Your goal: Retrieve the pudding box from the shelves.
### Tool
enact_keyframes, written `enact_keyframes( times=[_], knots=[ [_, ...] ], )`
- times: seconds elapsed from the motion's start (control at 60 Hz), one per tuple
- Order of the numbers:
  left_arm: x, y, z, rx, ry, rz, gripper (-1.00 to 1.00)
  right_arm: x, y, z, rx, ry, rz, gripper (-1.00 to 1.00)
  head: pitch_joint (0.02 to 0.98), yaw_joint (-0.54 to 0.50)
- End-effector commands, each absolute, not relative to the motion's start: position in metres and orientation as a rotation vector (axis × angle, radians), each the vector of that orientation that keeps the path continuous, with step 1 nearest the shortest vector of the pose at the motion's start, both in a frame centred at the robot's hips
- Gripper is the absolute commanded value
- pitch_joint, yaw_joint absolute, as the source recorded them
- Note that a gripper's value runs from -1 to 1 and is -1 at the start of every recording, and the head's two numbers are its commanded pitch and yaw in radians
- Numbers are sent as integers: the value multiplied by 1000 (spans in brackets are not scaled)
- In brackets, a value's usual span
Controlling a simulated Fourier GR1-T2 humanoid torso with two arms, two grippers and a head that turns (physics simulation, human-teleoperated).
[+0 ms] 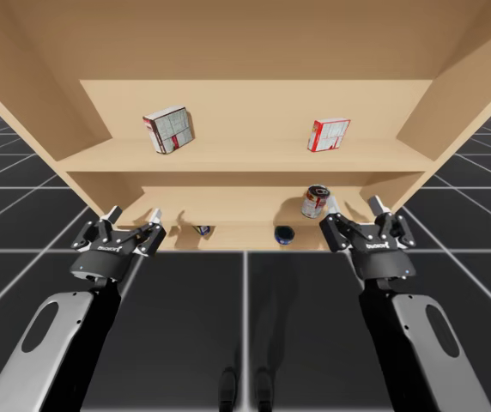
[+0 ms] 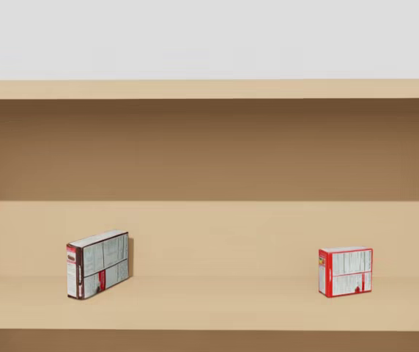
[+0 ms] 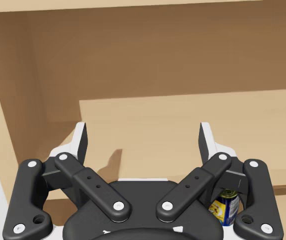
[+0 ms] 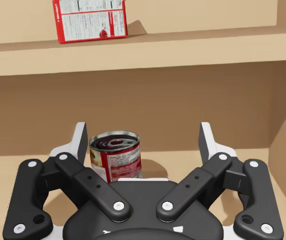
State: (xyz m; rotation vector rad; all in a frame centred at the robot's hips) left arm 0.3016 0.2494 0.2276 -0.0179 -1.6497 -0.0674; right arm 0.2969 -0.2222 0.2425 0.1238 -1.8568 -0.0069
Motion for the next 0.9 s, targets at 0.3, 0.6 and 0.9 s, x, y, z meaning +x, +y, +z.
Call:
enact_keyframes(
  times=[0.3, 0.6, 0.9],
  knots=[
    [302, 251, 227, -10, -1649, -57, -1000, 298, -221, 242, 94, -1857, -26, -1000, 145, 55],
    [303, 255, 228, -10, -1648, -42, -1000, 297, -220, 242, 93, -1852, -19, -1000, 230, 255],
    [267, 245, 277, -133, -1630, -105, -1000, 297, -218, 242, 87, -1845, -23, -1000, 235, 254]
  ],
)
